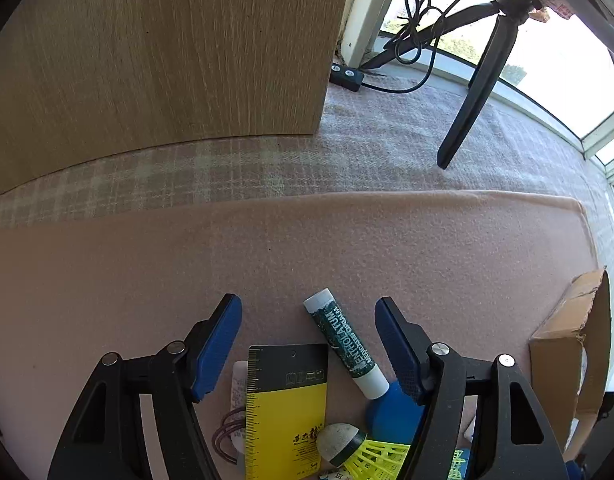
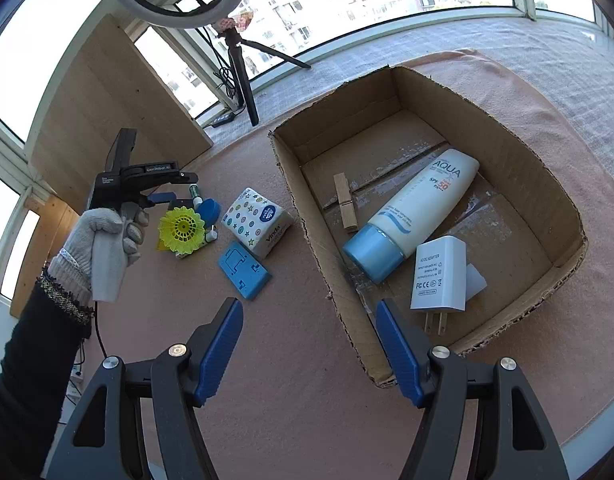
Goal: Organize objects
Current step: 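Grasp the green glue stick with the left gripper and lift it, then grasp the blue phone stand with the right gripper while the left gripper holds the glue stick, then carry the glue stick and phone stand over the box and open both grippers, then grasp the yellow shuttlecock by its cork with the right gripper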
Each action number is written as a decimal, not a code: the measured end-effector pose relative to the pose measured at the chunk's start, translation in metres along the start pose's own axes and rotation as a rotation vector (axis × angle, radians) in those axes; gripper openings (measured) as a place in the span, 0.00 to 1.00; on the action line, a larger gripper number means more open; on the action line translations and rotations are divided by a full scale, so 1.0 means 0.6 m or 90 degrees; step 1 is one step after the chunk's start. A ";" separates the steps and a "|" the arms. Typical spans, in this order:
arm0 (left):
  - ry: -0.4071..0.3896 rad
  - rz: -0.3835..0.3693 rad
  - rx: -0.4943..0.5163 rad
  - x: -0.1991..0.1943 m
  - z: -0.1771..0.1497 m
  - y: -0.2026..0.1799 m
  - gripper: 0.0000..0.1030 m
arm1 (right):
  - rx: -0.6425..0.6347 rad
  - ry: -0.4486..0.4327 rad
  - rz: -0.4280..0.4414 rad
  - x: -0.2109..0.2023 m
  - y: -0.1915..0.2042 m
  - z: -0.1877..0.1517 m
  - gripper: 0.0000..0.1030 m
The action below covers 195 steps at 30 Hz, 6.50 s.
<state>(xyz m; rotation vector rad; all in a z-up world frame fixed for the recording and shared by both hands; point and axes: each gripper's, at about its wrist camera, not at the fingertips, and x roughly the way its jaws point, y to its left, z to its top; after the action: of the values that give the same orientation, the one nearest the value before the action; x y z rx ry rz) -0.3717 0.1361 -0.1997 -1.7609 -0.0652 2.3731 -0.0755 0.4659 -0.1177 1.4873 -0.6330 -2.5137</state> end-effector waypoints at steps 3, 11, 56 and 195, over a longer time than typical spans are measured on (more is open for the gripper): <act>-0.005 0.021 0.021 0.004 -0.007 -0.007 0.44 | 0.008 0.002 -0.002 0.000 -0.009 0.000 0.63; -0.017 -0.003 0.045 -0.029 -0.061 -0.009 0.30 | -0.007 0.004 0.010 0.008 0.008 0.005 0.63; -0.073 -0.027 0.085 -0.169 -0.395 0.086 0.54 | -0.207 0.099 0.021 0.150 0.183 -0.032 0.64; -0.158 -0.109 0.270 -0.207 -0.254 -0.266 0.64 | -0.122 -0.065 -0.073 -0.037 -0.012 0.031 0.62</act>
<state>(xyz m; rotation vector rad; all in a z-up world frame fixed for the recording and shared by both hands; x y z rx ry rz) -0.1722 0.2595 -0.1040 -1.2176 0.2277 2.2586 -0.0799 0.4848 -0.0953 1.3712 -0.3180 -2.6631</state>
